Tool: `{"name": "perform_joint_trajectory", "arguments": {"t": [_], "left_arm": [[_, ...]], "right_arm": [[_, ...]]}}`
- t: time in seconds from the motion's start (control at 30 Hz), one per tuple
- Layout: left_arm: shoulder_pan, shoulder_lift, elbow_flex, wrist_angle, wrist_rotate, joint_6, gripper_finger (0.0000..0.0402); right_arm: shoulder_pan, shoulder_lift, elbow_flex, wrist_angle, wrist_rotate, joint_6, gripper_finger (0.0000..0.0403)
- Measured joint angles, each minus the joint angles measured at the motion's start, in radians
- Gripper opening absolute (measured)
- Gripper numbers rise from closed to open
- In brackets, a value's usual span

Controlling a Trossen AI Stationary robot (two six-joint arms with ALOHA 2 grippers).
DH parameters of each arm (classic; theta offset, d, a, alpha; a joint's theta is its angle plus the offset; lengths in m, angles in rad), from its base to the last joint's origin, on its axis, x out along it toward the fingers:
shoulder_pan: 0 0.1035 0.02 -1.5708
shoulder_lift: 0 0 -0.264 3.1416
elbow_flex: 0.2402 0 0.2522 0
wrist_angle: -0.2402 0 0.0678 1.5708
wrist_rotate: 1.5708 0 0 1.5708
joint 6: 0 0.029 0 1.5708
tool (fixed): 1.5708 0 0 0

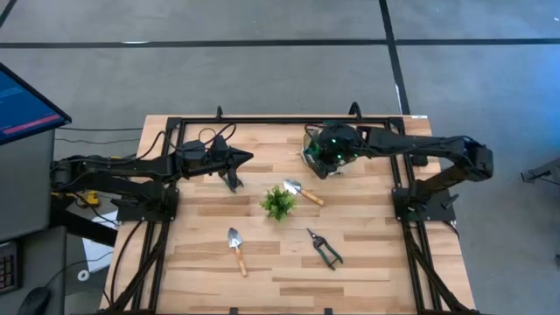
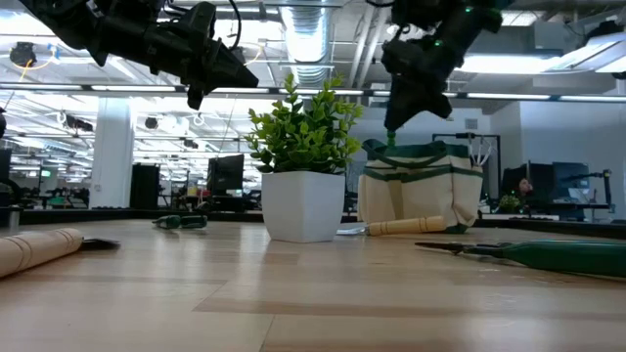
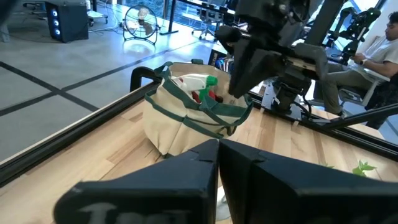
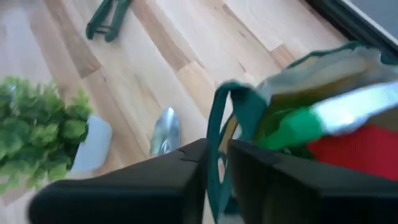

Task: Pick & Place Garden tools in Gardening bag
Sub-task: Move the brown gardening bag to the top right of the table

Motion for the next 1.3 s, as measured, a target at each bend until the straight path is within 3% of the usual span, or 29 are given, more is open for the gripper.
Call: {"name": "perform_joint_trajectory", "arguments": {"t": [0.2,0.4,0.53,0.77,0.97,1.13,1.3], "left_arm": [[0.000,0.000,0.000,0.000,0.000,0.000,0.0002],[0.000,0.000,0.000,0.000,0.000,0.000,0.0002],[0.000,0.000,0.000,0.000,0.000,0.000,0.0002],[0.000,0.000,0.000,0.000,0.000,0.000,0.0002],[0.000,0.000,0.000,0.000,0.000,0.000,0.0002],[0.000,0.000,0.000,0.000,0.000,0.000,0.0002],[0.000,0.000,0.000,0.000,0.000,0.000,0.0002]], "right_arm": [[-0.019,0.088,0.033,-0.001,-0.007,0.002,0.0108],[-0.025,0.156,0.032,0.005,-0.007,0.002,0.0124],[-0.021,0.156,0.032,0.013,-0.003,-0.001,0.0104],[0.021,0.108,0.032,-0.002,-0.005,-0.073,0.0008],[0.052,0.094,0.032,-0.105,-0.010,-0.077,0.0003],[0.058,0.094,0.036,-0.093,-0.002,-0.067,0.0020],[0.027,0.094,0.108,-0.130,-0.001,0.061,0.0042]]}}
